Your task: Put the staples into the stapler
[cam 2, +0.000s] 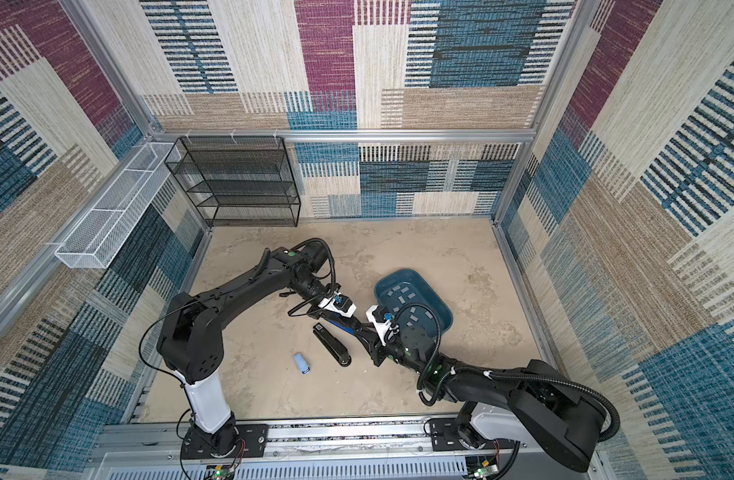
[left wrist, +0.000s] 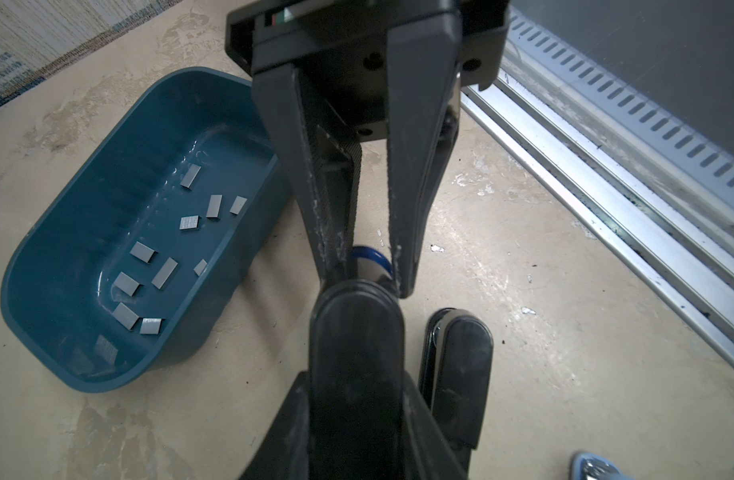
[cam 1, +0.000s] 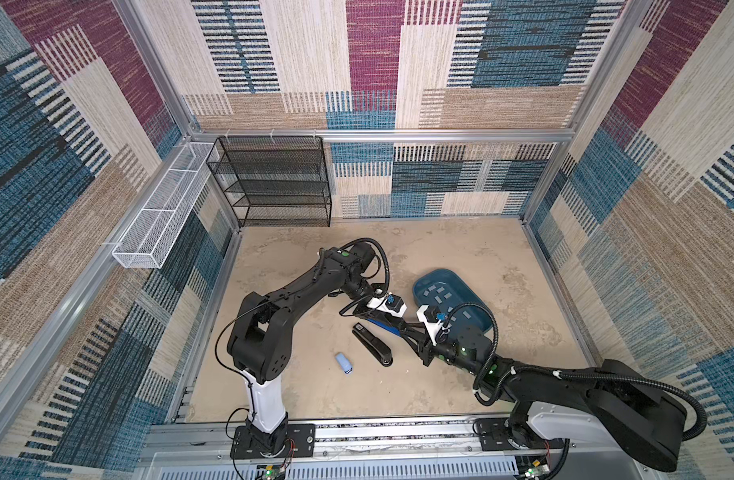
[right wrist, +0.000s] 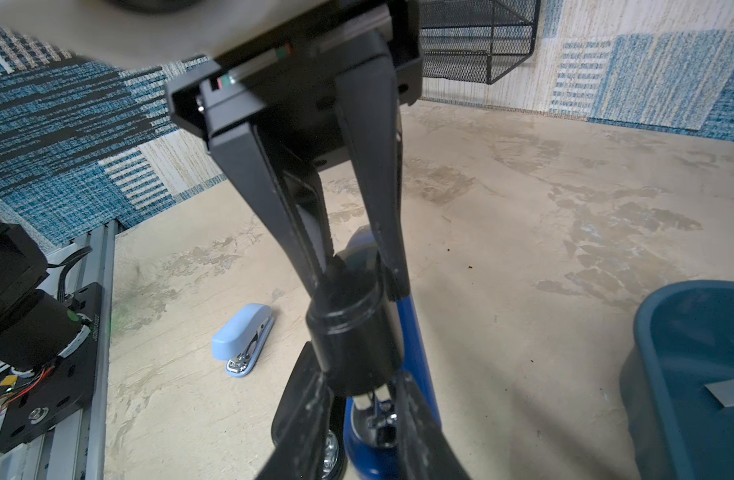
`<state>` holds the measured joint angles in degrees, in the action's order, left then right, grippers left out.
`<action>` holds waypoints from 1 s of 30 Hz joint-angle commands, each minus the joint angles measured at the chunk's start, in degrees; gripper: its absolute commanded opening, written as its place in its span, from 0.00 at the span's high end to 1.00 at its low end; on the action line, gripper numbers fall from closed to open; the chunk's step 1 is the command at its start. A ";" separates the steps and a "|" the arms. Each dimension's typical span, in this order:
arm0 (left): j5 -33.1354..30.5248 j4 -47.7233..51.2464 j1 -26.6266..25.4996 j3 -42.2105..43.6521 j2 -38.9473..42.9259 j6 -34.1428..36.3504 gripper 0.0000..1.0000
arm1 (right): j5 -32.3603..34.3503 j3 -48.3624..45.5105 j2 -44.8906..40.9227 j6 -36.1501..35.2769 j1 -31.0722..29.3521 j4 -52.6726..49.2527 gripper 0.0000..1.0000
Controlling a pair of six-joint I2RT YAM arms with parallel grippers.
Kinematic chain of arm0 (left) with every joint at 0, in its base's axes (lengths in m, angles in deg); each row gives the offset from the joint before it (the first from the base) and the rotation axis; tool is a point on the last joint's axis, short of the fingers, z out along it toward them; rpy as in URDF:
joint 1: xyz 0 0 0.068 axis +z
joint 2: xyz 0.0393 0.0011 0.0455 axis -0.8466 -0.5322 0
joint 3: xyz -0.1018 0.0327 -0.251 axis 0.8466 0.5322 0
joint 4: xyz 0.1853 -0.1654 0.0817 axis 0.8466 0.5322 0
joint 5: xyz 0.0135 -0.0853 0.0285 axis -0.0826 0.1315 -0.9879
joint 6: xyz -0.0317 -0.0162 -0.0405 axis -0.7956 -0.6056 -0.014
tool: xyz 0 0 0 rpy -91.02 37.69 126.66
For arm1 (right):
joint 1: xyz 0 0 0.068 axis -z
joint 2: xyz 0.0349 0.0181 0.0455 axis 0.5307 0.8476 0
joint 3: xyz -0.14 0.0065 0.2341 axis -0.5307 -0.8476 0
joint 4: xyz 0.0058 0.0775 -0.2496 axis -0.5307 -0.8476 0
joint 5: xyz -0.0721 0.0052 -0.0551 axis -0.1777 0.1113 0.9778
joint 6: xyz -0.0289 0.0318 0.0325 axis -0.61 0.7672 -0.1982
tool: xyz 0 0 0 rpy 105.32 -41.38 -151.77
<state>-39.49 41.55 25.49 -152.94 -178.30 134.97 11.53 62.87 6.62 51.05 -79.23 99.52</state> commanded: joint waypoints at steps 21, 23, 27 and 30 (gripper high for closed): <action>9.71 6.98 -0.80 -1.15 1.78 6.95 1.00 | 3.32 1.10 4.19 -1.40 -0.50 4.13 0.78; 9.83 7.59 -0.59 -1.56 1.62 7.31 1.00 | 3.83 0.45 4.29 -1.38 -0.55 4.07 0.82; 10.63 8.63 0.10 -1.95 1.78 8.24 1.00 | 4.79 -1.12 4.57 -1.06 -0.57 4.00 0.84; 10.96 8.64 0.37 -1.90 2.04 8.28 1.00 | 5.50 -2.13 4.16 -0.76 -0.63 4.33 0.84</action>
<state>-37.22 45.99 25.60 -154.25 -177.17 138.51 11.53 61.75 10.73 47.22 -80.08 107.79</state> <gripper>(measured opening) 0.310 0.193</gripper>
